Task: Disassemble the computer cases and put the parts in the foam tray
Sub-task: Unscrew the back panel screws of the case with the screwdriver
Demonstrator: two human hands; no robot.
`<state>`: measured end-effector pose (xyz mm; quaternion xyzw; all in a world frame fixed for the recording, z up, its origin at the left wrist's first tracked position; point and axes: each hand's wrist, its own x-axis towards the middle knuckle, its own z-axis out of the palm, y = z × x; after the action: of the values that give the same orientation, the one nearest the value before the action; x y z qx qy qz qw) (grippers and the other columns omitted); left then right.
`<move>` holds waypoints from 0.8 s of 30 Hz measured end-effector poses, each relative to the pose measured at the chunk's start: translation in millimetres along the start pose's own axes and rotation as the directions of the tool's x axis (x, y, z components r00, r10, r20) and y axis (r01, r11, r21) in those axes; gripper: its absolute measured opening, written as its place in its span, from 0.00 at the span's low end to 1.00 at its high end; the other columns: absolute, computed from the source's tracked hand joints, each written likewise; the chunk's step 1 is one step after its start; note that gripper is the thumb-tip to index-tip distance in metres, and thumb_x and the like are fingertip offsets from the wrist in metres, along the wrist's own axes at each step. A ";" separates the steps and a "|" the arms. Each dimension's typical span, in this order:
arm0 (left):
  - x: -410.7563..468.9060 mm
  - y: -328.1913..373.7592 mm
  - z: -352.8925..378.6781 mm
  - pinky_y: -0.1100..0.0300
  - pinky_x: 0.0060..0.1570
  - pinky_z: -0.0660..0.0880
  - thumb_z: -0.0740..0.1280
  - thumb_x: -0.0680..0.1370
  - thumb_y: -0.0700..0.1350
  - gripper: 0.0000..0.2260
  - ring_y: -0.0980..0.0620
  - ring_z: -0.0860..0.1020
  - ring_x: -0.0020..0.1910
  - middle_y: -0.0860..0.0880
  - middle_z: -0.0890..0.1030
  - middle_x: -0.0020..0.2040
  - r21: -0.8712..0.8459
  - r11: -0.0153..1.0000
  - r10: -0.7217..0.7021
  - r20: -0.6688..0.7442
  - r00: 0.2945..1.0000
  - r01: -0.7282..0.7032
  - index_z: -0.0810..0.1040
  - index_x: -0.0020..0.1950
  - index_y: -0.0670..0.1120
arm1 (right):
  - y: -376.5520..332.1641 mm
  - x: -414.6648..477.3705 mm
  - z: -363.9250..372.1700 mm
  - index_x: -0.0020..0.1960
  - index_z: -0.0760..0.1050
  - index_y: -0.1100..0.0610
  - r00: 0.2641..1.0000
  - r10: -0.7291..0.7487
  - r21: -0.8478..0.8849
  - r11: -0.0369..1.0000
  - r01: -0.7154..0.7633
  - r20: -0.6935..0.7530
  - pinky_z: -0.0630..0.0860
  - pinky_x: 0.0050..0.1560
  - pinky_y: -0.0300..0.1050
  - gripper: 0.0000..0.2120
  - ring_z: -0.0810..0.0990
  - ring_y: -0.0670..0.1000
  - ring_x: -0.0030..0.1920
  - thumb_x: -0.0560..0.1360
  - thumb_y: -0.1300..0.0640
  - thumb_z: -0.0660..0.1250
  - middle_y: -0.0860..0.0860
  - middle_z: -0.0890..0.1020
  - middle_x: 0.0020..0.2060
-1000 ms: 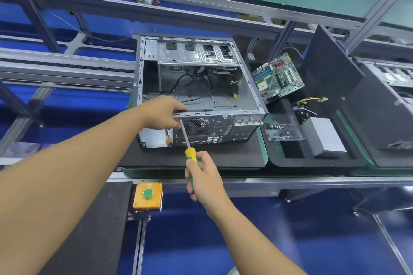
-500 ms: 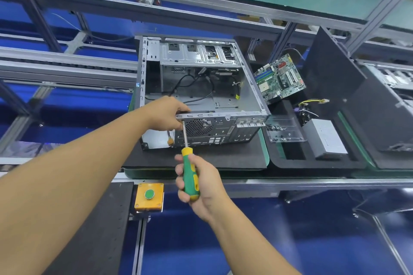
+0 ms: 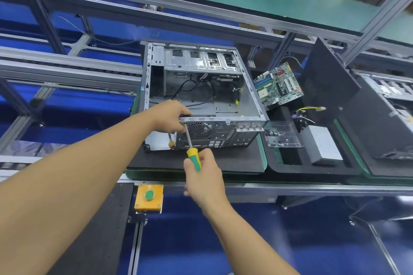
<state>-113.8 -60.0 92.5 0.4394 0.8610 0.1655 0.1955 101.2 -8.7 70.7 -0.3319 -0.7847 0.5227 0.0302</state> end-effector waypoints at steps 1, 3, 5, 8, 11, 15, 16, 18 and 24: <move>0.6 -0.7 0.2 0.52 0.46 0.81 0.73 0.74 0.44 0.24 0.52 0.83 0.40 0.50 0.83 0.52 -0.004 1.000 -0.003 0.001 1.000 0.003 0.76 0.70 0.47 | -4.7 0.5 -1.0 0.45 0.65 0.46 0.994 0.082 0.108 0.990 -0.090 0.076 0.77 0.27 0.45 0.07 0.74 0.50 0.29 0.78 0.47 0.63 0.50 0.75 0.39; 1.5 -1.6 1.1 0.53 0.46 0.80 0.73 0.74 0.45 0.25 0.52 0.83 0.39 0.49 0.83 0.56 -0.008 1.000 -0.003 0.008 1.000 0.003 0.75 0.70 0.47 | -14.2 3.1 -10.7 0.49 0.69 0.49 0.932 0.242 0.305 0.896 -0.321 0.271 0.69 0.23 0.39 0.08 0.72 0.49 0.26 0.79 0.45 0.63 0.51 0.73 0.41; 1.5 -1.9 0.7 0.54 0.45 0.80 0.74 0.74 0.45 0.25 0.52 0.83 0.39 0.49 0.83 0.56 -0.010 1.000 -0.005 0.008 1.000 0.005 0.75 0.70 0.47 | -16.8 7.7 -25.0 0.53 0.73 0.57 0.825 0.301 0.429 0.740 -0.518 0.478 0.68 0.24 0.40 0.14 0.73 0.51 0.27 0.81 0.45 0.60 0.53 0.74 0.39; 1.0 -1.3 -0.3 0.53 0.47 0.81 0.73 0.73 0.44 0.25 0.52 0.83 0.41 0.49 0.83 0.55 0.008 1.000 -0.009 0.003 1.000 0.009 0.76 0.70 0.47 | -13.5 6.4 -32.1 0.53 0.77 0.62 0.783 0.256 0.443 0.707 -0.551 0.566 0.73 0.31 0.44 0.15 0.75 0.52 0.33 0.83 0.53 0.56 0.55 0.78 0.41; 0.7 -0.6 -0.9 0.55 0.43 0.80 0.73 0.73 0.44 0.24 0.54 0.83 0.37 0.49 0.84 0.52 0.010 1.000 -0.011 0.008 1.000 0.011 0.76 0.70 0.48 | -10.1 2.6 -26.6 0.49 0.72 0.55 0.922 0.216 0.288 0.905 -0.313 0.322 0.74 0.33 0.44 0.05 0.72 0.51 0.38 0.80 0.54 0.66 0.54 0.76 0.45; -0.5 1.7 -1.6 0.56 0.43 0.80 0.73 0.74 0.43 0.26 0.56 0.83 0.36 0.48 0.83 0.55 0.013 1.000 -0.020 0.011 1.000 0.019 0.73 0.72 0.47 | -12.1 -3.1 -23.7 0.54 0.67 0.51 0.906 0.237 0.288 0.893 -0.345 0.352 0.76 0.27 0.41 0.10 0.75 0.48 0.35 0.79 0.51 0.68 0.53 0.75 0.46; -0.6 2.2 -1.9 0.55 0.43 0.81 0.73 0.74 0.43 0.26 0.55 0.83 0.36 0.48 0.83 0.54 0.009 1.000 -0.019 0.014 1.000 0.019 0.74 0.72 0.47 | -15.6 -4.9 -24.6 0.55 0.66 0.51 0.880 0.253 0.281 0.881 -0.381 0.401 0.72 0.23 0.39 0.11 0.74 0.46 0.31 0.80 0.50 0.67 0.53 0.77 0.45; -1.0 2.8 -2.5 0.55 0.42 0.80 0.72 0.74 0.42 0.24 0.54 0.83 0.37 0.49 0.83 0.52 0.008 1.000 -0.021 0.018 1.000 0.021 0.75 0.71 0.47 | -20.4 -4.0 -26.6 0.56 0.66 0.53 0.846 0.270 0.314 0.841 -0.439 0.461 0.62 0.21 0.36 0.13 0.71 0.47 0.26 0.81 0.46 0.65 0.53 0.77 0.41; -1.3 3.7 -2.8 0.57 0.39 0.78 0.71 0.74 0.41 0.23 0.53 0.83 0.37 0.52 0.80 0.45 -0.013 1.000 -0.025 0.030 0.999 0.025 0.76 0.69 0.47 | -18.2 -5.9 -22.8 0.61 0.72 0.62 0.811 0.274 0.387 0.770 -0.507 0.517 0.67 0.28 0.42 0.14 0.74 0.52 0.32 0.83 0.55 0.53 0.57 0.84 0.41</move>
<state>-111.9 -59.3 96.9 0.4298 0.8622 0.1622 0.2134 105.8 2.1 98.0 -0.3477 -0.5155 0.7645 -0.1700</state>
